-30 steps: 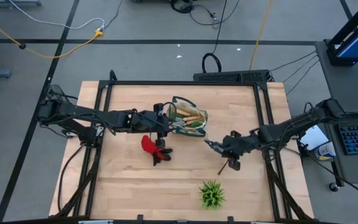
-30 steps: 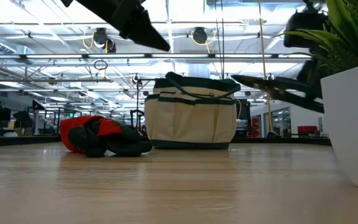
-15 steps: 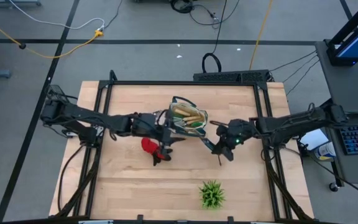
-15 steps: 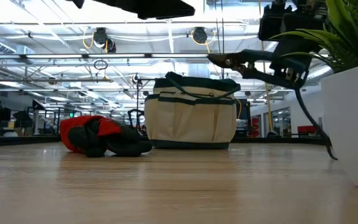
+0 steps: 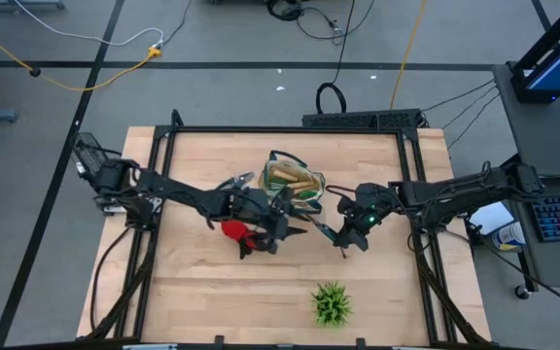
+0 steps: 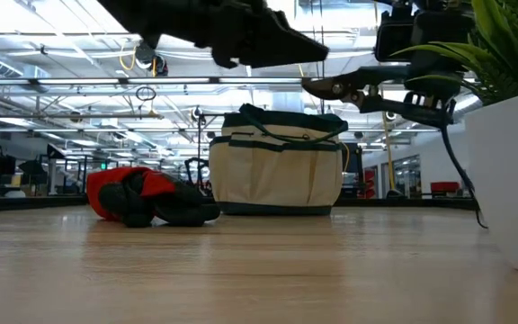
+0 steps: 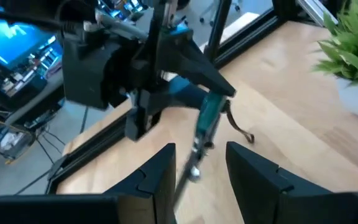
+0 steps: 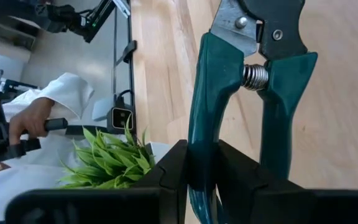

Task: Pick & Place Garden tools in Gardening bag
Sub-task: Put the right blue fruit pruner into the gardening bag

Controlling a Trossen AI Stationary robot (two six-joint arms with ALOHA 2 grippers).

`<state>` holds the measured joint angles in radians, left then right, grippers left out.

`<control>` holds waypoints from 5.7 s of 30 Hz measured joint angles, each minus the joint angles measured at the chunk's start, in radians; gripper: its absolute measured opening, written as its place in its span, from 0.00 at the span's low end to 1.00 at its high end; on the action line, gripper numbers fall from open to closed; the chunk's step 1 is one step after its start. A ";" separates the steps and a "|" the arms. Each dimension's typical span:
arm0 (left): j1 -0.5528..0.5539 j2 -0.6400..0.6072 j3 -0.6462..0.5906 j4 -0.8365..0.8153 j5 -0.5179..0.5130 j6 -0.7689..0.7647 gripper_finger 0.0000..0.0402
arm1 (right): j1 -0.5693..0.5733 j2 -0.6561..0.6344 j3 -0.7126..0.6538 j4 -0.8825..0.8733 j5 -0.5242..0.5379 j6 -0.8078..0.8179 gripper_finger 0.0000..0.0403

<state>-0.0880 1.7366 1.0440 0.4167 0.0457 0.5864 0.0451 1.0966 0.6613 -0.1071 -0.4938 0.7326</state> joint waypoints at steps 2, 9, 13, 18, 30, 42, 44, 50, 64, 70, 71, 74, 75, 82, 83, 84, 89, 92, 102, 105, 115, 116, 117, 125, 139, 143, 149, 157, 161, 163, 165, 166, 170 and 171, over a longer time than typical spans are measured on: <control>0.000 0.023 0.040 -0.032 0.003 -0.001 0.37 | 0.001 0.000 0.000 0.005 -0.007 -0.001 0.14; 0.003 0.104 0.203 -0.270 0.000 0.024 0.37 | 0.001 0.000 0.000 0.014 -0.035 -0.018 0.14; 0.005 0.112 0.218 -0.310 -0.004 0.045 0.37 | 0.002 0.000 0.000 0.011 -0.041 -0.036 0.14; 0.010 0.101 0.218 -0.318 -0.004 0.038 0.37 | 0.003 0.000 0.000 0.006 -0.060 -0.038 0.14; 0.017 0.100 0.218 -0.341 0.014 0.074 0.11 | 0.002 -0.001 0.000 0.016 -0.061 -0.038 0.14; 0.020 0.100 0.218 -0.357 0.002 0.059 0.11 | 0.002 -0.001 0.000 0.021 -0.049 -0.044 0.18; 0.021 0.100 0.218 -0.356 -0.004 0.058 0.11 | 0.002 -0.001 0.000 0.025 -0.044 -0.045 0.20; 0.021 0.100 0.218 -0.360 -0.009 0.021 0.11 | 0.001 -0.001 0.000 0.026 -0.049 -0.040 0.28; 0.015 0.100 0.218 -0.485 -0.044 -0.043 0.11 | -0.045 -0.001 0.000 0.015 -0.056 -0.038 0.39; 0.004 0.100 0.217 -0.501 -0.059 -0.050 0.11 | -0.075 -0.001 0.001 -0.021 -0.057 -0.039 0.39; 0.003 0.096 0.218 -0.502 -0.060 -0.051 0.11 | -0.081 -0.001 0.001 -0.028 -0.057 -0.039 0.39; -0.003 0.085 0.217 -0.509 -0.059 -0.066 0.11 | -0.099 -0.001 0.001 -0.045 -0.056 -0.045 0.39; -0.006 0.078 0.217 -0.512 -0.059 -0.074 0.11 | -0.105 -0.001 0.001 -0.047 -0.056 -0.045 0.39; -0.044 0.019 0.216 -0.631 -0.141 -0.140 0.11 | -0.138 -0.001 0.002 -0.051 -0.055 -0.055 0.39; -0.049 0.013 0.219 -0.629 -0.156 -0.146 0.11 | -0.141 -0.001 0.002 -0.054 -0.054 -0.071 0.39; -0.055 -0.001 0.219 -0.659 -0.171 -0.156 0.11 | -0.144 -0.001 0.001 -0.056 -0.054 -0.087 0.39; -0.080 -0.059 0.218 -0.722 -0.241 -0.211 0.11 | -0.151 -0.001 0.000 -0.072 -0.050 -0.153 0.39; -0.085 -0.097 0.219 -0.714 -0.263 -0.236 0.11 | -0.150 0.000 0.000 -0.090 -0.016 -0.171 0.39; -0.077 -0.191 0.217 -0.801 -0.423 -0.265 0.11 | -0.150 -0.001 0.000 -0.098 0.034 -0.180 0.39; -0.070 -0.204 0.218 -0.788 -0.461 -0.268 0.11 | -0.150 -0.001 0.000 -0.089 0.091 -0.213 0.39; -0.004 -0.208 0.217 -0.865 -0.526 -0.319 0.12 | -0.150 -0.001 0.000 -0.085 0.210 -0.299 0.39; 0.006 -0.208 0.217 -0.868 -0.527 -0.332 0.12 | -0.150 -0.001 0.000 -0.085 0.210 -0.302 0.39; 0.016 -0.208 0.217 -0.873 -0.527 -0.342 0.12 | -0.150 -0.001 0.000 -0.085 0.210 -0.303 0.39; 0.061 -0.257 0.216 -0.975 -0.555 -0.357 0.12 | -0.150 -0.001 0.000 -0.086 0.210 -0.308 0.39; 0.056 -0.381 0.217 -1.115 -0.598 -0.386 0.12 | -0.150 -0.001 -0.001 -0.085 0.355 -0.362 0.39; 0.055 -0.397 0.217 -1.136 -0.596 -0.386 0.12 | -0.150 -0.001 -0.002 -0.084 0.439 -0.364 0.39; 0.053 -0.398 0.216 -1.159 -0.584 -0.387 0.12 | -0.150 0.000 -0.026 -0.024 0.546 -0.411 0.39; 0.053 -0.381 0.217 -1.136 -0.489 -0.391 0.12 | -0.150 -0.001 -0.079 0.105 0.546 -0.432 0.39; 0.056 -0.349 0.217 -1.123 -0.490 -0.398 0.12 | -0.150 -0.001 -0.116 0.197 0.546 -0.432 0.39; 0.062 -0.326 0.217 -1.102 -0.490 -0.392 0.12 | -0.150 0.000 -0.139 0.271 0.546 -0.431 0.39; 0.069 -0.302 0.217 -1.101 -0.489 -0.387 0.12 | -0.149 -0.001 -0.166 0.358 0.546 -0.432 0.39; 0.074 -0.287 0.217 -1.092 -0.490 -0.386 0.12 | -0.149 -0.001 -0.179 0.399 0.546 -0.432 0.39; 0.101 -0.236 0.217 -1.053 -0.488 -0.374 0.12 | -0.149 -0.001 -0.241 0.541 0.544 -0.435 0.39; 0.110 -0.229 0.217 -1.029 -0.483 -0.363 0.12 | -0.149 -0.001 -0.255 0.566 0.543 -0.435 0.39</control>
<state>0.0217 1.5078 1.2613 -0.6126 -0.4376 0.2231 -0.1036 1.0958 0.4066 0.4587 0.0489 0.2981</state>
